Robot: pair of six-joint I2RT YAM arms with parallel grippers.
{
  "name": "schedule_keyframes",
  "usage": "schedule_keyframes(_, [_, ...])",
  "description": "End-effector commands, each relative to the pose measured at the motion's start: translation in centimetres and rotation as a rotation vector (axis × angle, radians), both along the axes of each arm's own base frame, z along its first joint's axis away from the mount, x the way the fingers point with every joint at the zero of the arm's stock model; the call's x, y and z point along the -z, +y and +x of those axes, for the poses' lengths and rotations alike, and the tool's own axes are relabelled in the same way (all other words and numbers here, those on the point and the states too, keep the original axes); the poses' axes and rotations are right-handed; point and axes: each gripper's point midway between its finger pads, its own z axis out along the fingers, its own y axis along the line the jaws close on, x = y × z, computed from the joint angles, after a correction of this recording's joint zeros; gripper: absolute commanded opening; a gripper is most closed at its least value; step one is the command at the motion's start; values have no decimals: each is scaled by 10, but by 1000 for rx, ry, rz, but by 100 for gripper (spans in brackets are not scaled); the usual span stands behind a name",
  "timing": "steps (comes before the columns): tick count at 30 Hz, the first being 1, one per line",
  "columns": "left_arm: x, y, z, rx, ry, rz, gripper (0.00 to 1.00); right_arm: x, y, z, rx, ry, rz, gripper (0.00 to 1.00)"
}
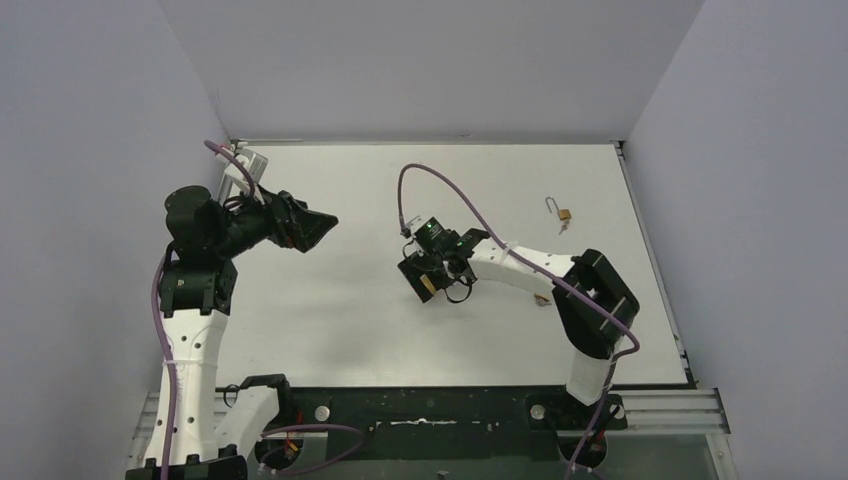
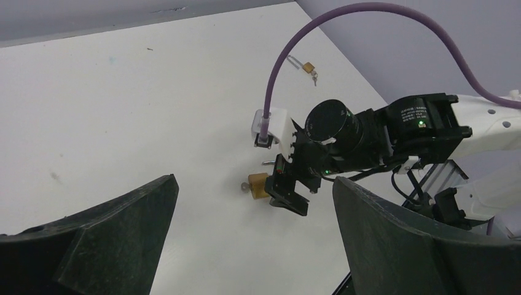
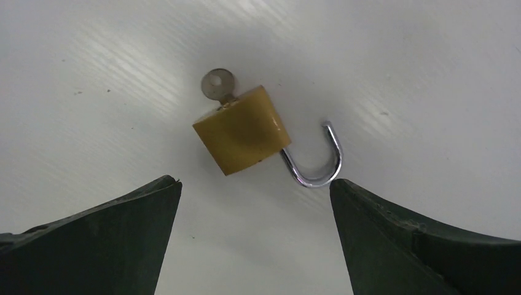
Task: Lock with the key
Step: Pick up the lock from the center of the board.
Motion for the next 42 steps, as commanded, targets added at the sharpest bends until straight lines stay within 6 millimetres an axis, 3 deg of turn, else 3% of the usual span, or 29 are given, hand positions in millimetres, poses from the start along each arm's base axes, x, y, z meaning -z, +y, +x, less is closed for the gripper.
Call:
schedule_keyframes(1, [-7, 8, 2, -47, -29, -4, 97, -18, 32, 15, -165, -57, 31, 98])
schedule_keyframes(11, [-5, 12, -4, -56, -33, 10, 97, 12, 45, 15, -228, 15, 10, 95])
schedule_keyframes(18, [-6, 13, -5, -58, -34, 12, 97, 28, 48, 6, -249, 75, 23, 88])
schedule_keyframes(25, [-4, 13, -4, -62, -29, 6, 97, 42, 35, -7, -240, 113, -14, 62])
schedule_keyframes(30, [-4, 13, -3, -60, -26, -2, 97, 49, 25, -8, -202, 108, -51, 23])
schedule_keyframes(32, [-3, 13, -3, -62, -25, -3, 97, 46, 25, -7, -177, 98, -43, 21])
schedule_keyframes(34, [1, 14, -3, -70, -22, -4, 97, 36, 28, -5, -156, 77, -9, 16])
schedule_keyframes(37, [10, 18, 1, -108, 3, -20, 97, 2, 41, -2, -127, 42, 100, 9])
schedule_keyframes(39, [19, 18, 5, -122, 27, -54, 97, -33, 59, -5, -137, 55, 253, 8])
schedule_keyframes(42, [33, 11, 11, -111, 71, -151, 97, -104, 86, -17, -232, 63, 537, 9])
